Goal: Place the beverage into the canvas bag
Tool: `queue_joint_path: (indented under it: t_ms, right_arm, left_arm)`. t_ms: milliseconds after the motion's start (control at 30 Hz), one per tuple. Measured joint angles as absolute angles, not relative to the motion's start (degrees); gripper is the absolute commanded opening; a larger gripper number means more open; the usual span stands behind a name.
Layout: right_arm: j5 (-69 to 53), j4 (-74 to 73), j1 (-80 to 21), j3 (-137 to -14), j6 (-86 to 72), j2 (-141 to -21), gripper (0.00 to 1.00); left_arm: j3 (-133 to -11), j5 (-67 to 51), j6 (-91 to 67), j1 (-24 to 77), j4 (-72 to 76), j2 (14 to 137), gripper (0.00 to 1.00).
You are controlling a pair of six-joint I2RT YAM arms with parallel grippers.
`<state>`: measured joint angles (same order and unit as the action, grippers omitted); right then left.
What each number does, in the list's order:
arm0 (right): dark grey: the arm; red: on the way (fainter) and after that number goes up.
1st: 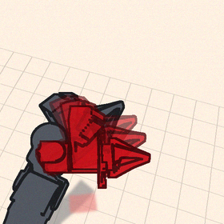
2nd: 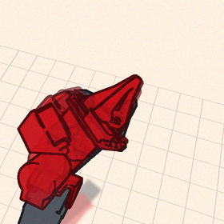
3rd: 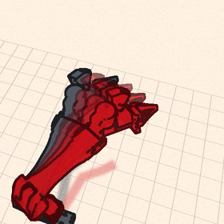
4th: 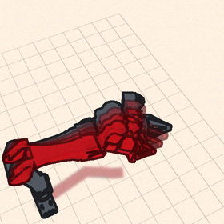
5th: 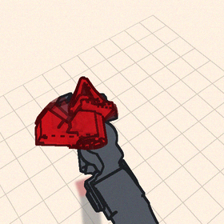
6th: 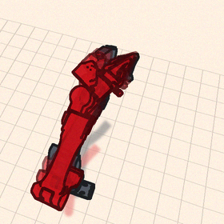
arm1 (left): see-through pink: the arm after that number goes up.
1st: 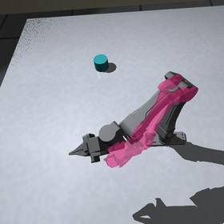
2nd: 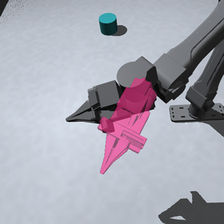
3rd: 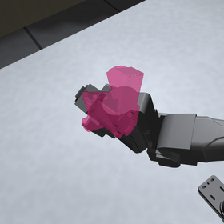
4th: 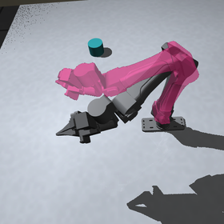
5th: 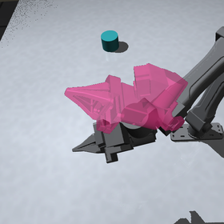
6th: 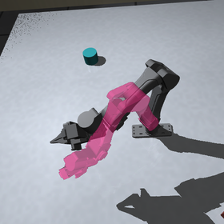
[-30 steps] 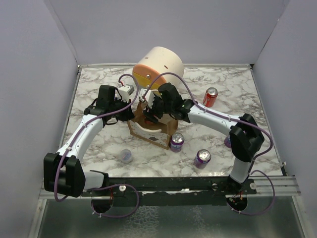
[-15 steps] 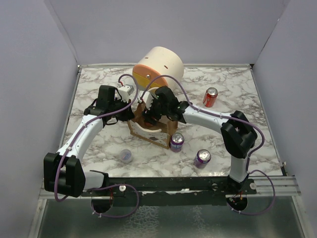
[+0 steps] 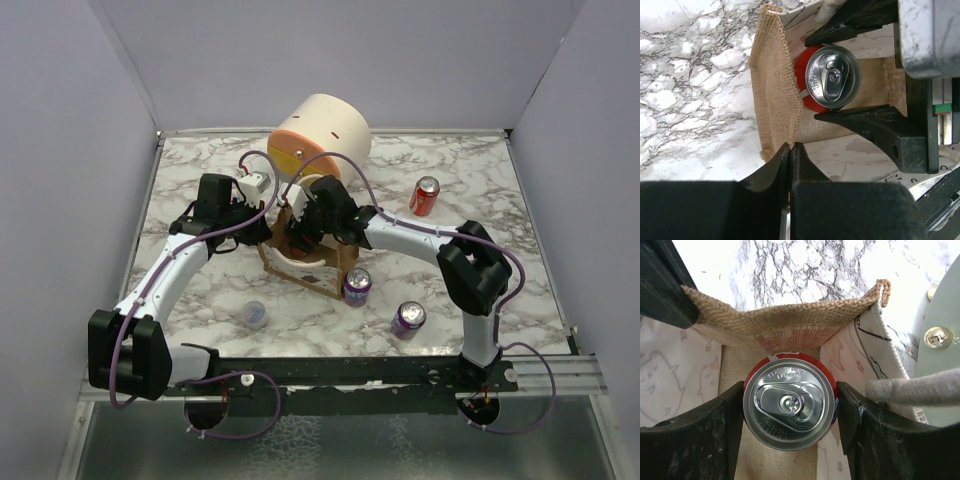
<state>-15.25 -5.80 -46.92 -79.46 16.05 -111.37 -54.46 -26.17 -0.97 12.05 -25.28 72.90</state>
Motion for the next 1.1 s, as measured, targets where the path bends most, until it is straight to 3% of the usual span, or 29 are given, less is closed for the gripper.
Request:
queue_joint_path:
  t_ms: [600,733,1100]
  right_arm:
    - [-15.2,-6.7,-46.9,-82.9,16.3,-113.8,0.83]
    - [-15.2,-7.1,-46.9,-83.4,16.9,-113.8,0.87]
    - [-16.0,-10.7,-46.9,-83.9,18.3,-111.7,0.87]
  left_arm:
    - [-53.5,-25.5,-0.9,12.1,-24.8,71.6,0.0]
    - [-53.5,-25.3,-0.9,12.1,-24.9,71.6,0.0]
    - [-53.5,-24.9,-1.0,12.1,-24.9,71.6,0.0]
